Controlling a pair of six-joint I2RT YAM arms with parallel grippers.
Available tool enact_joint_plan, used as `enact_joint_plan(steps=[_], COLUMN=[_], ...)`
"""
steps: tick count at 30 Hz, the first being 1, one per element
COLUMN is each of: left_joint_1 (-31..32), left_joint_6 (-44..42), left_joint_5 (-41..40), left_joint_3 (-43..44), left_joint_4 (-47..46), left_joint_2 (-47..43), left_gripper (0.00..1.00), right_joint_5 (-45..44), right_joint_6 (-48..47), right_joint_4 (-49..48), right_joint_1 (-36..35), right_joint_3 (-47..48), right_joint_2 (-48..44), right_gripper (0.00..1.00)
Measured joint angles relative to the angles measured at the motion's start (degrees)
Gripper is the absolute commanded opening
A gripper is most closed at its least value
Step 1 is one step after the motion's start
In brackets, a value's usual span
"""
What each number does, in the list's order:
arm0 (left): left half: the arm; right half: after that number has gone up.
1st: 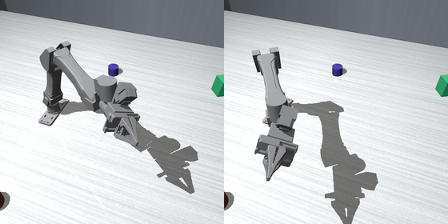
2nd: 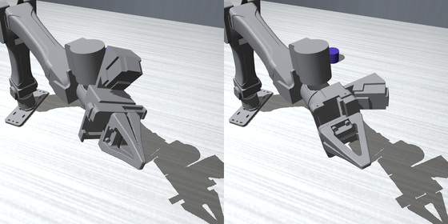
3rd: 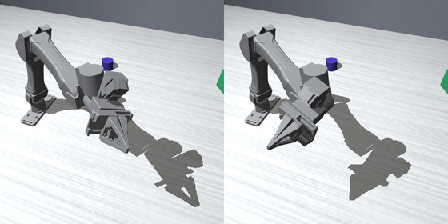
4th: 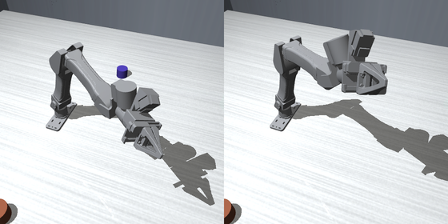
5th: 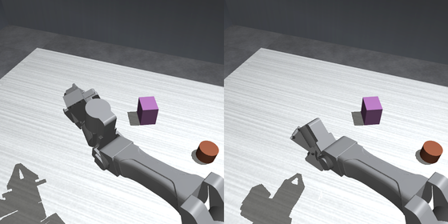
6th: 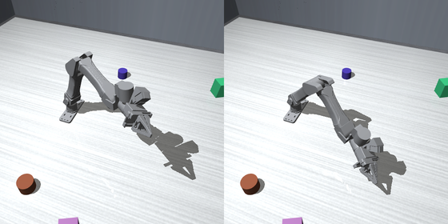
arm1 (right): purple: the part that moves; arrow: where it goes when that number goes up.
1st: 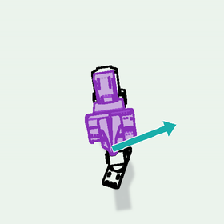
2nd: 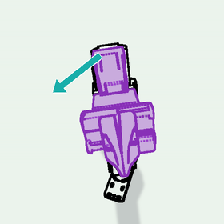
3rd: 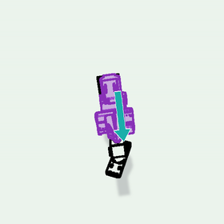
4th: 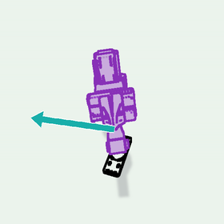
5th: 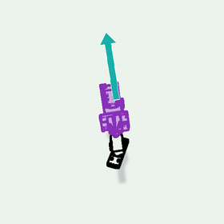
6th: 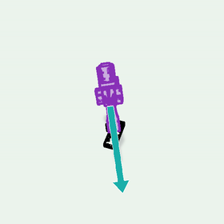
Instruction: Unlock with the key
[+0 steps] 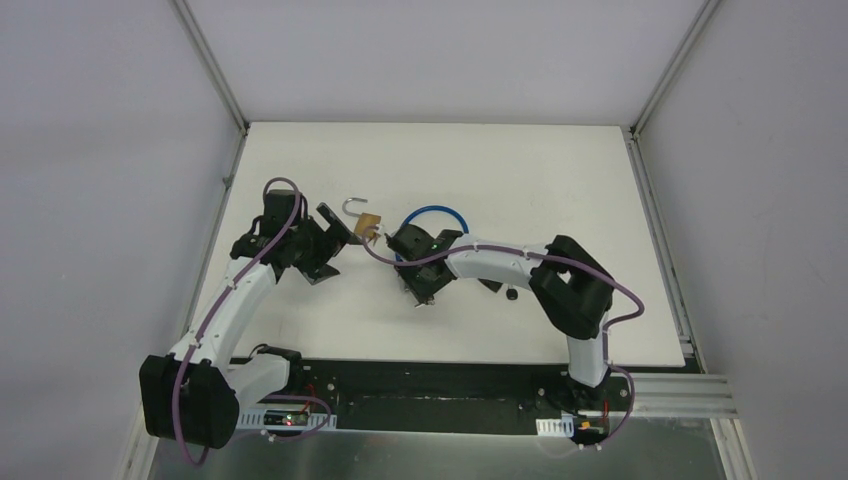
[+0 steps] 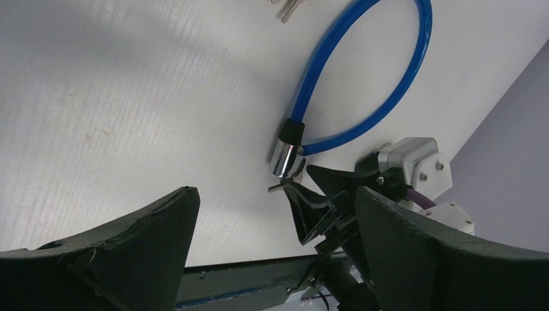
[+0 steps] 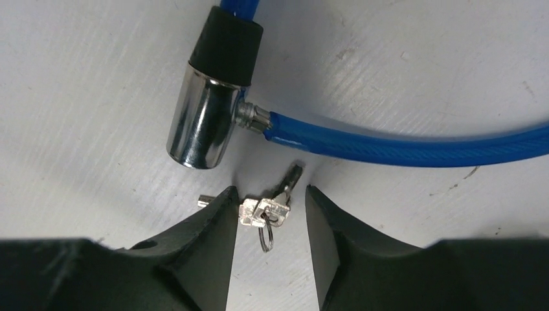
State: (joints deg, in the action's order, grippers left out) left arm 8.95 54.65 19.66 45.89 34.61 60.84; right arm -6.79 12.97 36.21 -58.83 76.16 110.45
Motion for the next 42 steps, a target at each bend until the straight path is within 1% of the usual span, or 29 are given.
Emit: enact_joint_plan(steps=[5,10,13,15,17,20,24,25,30,33,37,42], left_joint_1=[0.0,0.0,0.0,0.0,0.0,0.0,0.0,0.0,0.0,0.0,0.0,0.0], left_joint_6=[0.0,0.0,0.0,0.0,0.0,0.0,0.0,0.0,0.0,0.0,0.0,0.0], left_joint_5=[0.0,0.0,0.0,0.0,0.0,0.0,0.0,0.0,0.0,0.0,0.0,0.0], left_joint_3=[0.0,0.0,0.0,0.0,0.0,0.0,0.0,0.0,0.0,0.0,0.0,0.0], left_joint_4=[-0.1,-0.2,-0.3,-0.3,-0.3,-0.4,-0.4,-0.4,-0.4,-0.4,-0.4,-0.4], left_joint_2=[0.5,1.2,1.2,1.2,1.2,1.2,1.5,1.6,1.6,1.6,1.6,1.5], left_gripper=[0.94,0.94,0.94,0.94,0.94,0.94,0.93,0.93,0.93,0.93,0.93,0.93], right_joint_5=[0.0,0.4,0.5,0.5,0.3,0.2,-0.2,-0.4,-1.6,-1.3,1.3,2.5], right_joint_6=[0.7,0.6,0.7,0.9,1.2,1.2,1.7,2.0,3.9,4.7,5.3,5.4], right_joint_4=[1.2,1.7,2.2,2.3,2.3,2.2,2.2,2.2,3.2,5.4,8.8,11.0], right_joint_1=[-0.1,-0.1,-0.1,-0.1,-0.1,-0.1,-0.1,-0.1,-0.1,0.0,0.2,0.4], right_joint_3=[1.6,2.4,2.6,2.6,2.6,2.6,2.6,2.6,2.8,3.2,5.4,7.9], right_joint_2=[1.3,1.9,2.0,2.0,2.0,2.0,2.0,1.9,1.9,2.0,3.5,5.2], right_gripper=[0.45,0.35,0.33,0.26,0.23,0.25,0.36,0.37,0.37,0.32,0.2,0.16])
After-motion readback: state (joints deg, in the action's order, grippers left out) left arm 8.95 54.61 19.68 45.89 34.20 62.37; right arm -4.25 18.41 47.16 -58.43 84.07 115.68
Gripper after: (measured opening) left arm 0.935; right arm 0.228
